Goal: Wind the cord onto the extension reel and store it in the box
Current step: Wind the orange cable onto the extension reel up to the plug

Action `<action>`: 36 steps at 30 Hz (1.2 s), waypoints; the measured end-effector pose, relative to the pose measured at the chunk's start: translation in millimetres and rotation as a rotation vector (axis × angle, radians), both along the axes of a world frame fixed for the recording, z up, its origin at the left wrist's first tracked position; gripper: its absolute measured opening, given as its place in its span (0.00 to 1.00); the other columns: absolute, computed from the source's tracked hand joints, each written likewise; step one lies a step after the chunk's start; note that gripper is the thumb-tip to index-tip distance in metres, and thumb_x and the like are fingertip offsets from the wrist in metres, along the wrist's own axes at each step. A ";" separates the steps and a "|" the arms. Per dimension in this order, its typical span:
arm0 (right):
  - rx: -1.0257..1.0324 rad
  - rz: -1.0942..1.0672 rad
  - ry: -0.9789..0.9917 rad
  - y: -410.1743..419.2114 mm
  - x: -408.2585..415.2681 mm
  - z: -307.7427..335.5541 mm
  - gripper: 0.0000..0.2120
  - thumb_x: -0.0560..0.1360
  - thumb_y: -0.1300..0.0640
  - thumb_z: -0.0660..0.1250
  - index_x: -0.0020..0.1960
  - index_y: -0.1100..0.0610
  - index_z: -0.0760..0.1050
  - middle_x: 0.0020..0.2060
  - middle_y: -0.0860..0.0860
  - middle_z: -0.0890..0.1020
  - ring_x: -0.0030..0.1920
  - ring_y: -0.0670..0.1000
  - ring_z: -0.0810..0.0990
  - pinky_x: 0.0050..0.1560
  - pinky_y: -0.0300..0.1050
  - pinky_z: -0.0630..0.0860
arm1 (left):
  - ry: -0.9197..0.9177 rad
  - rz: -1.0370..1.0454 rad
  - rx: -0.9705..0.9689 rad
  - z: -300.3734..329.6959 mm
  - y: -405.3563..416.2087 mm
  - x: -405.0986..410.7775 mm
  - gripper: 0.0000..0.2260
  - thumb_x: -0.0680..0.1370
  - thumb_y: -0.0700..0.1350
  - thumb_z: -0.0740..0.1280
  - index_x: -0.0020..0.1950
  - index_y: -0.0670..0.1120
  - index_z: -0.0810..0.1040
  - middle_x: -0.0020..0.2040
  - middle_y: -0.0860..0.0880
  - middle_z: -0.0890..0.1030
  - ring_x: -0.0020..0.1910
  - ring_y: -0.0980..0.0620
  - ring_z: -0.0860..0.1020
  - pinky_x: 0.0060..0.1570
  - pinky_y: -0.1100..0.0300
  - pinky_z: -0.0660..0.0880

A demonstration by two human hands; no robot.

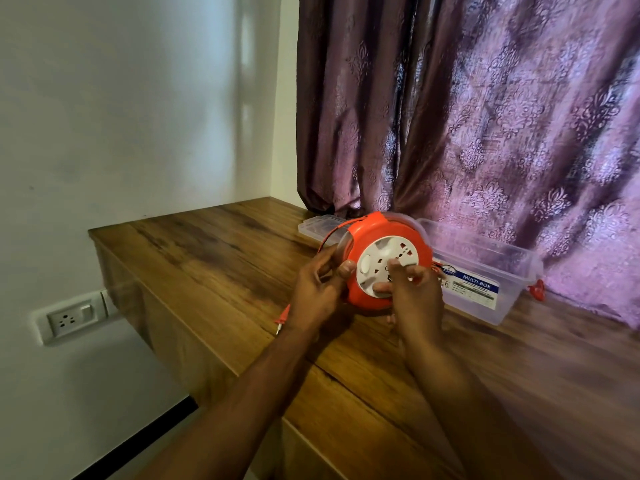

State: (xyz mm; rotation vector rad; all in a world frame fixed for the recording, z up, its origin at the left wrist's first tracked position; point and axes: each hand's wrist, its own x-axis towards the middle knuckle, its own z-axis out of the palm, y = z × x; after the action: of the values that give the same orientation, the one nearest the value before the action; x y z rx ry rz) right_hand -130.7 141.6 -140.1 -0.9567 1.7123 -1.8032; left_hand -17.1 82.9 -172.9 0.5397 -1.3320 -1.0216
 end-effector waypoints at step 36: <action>-0.043 -0.194 0.211 -0.1 8.3 10.1 0.25 0.68 0.40 0.72 0.61 0.47 0.74 0.59 0.51 0.79 0.59 0.55 0.75 0.54 0.45 0.69 | 0.076 -0.160 0.085 -1.1 0.8 -4.2 0.14 0.77 0.40 0.70 0.63 0.46 0.79 0.55 0.45 0.85 0.49 0.50 0.84 0.44 0.55 0.80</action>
State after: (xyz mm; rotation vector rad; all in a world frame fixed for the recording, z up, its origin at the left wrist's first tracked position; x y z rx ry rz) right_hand -122.4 141.5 -130.0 -1.0637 1.9616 -1.9249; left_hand -21.3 83.7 -174.0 0.4582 -1.2841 -1.2232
